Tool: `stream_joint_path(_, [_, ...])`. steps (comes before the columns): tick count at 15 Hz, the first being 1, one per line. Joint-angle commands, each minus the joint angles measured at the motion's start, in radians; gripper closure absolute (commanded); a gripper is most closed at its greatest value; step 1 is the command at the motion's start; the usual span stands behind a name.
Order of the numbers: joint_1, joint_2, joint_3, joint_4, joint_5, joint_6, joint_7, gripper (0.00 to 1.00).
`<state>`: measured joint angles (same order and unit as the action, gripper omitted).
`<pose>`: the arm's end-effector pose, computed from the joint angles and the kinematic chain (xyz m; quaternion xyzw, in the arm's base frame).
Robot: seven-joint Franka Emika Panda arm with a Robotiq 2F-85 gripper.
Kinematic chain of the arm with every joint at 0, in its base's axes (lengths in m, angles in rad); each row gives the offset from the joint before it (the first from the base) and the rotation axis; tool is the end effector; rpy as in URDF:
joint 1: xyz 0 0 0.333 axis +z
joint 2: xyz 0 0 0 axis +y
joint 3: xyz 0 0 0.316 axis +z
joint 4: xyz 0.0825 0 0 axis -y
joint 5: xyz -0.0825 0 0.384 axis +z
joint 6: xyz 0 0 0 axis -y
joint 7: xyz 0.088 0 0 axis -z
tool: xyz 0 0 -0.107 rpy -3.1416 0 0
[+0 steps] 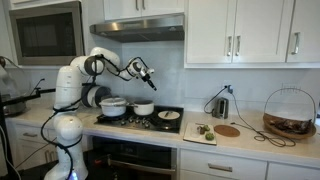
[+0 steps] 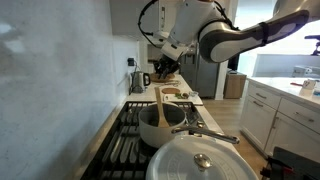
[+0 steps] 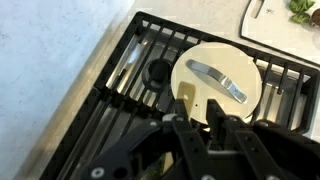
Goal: Remove the wooden spatula from the chopping board, place the spatula in the open grey pot on the right side of the stove, stir the contents of the pot with the spatula, remove the spatula from the pot and put it on the chopping board
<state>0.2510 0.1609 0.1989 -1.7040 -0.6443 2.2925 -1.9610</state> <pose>0.5934 0.2625 0.5442 0.1933 0.9229 -0.0309 0.3314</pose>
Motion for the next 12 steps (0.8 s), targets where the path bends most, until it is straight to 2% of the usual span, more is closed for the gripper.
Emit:
stream_joint_path(1, [-0.027, -0.039, -0.003, -0.045, 0.007, 0.043, -0.017, 0.93])
stream_joint_path(7, [-0.024, -0.017, 0.009, -0.03, 0.019, 0.03, -0.017, 0.93])
stream_joint_path(12, [-0.002, 0.035, 0.022, 0.028, 0.057, -0.088, -0.013, 0.93])
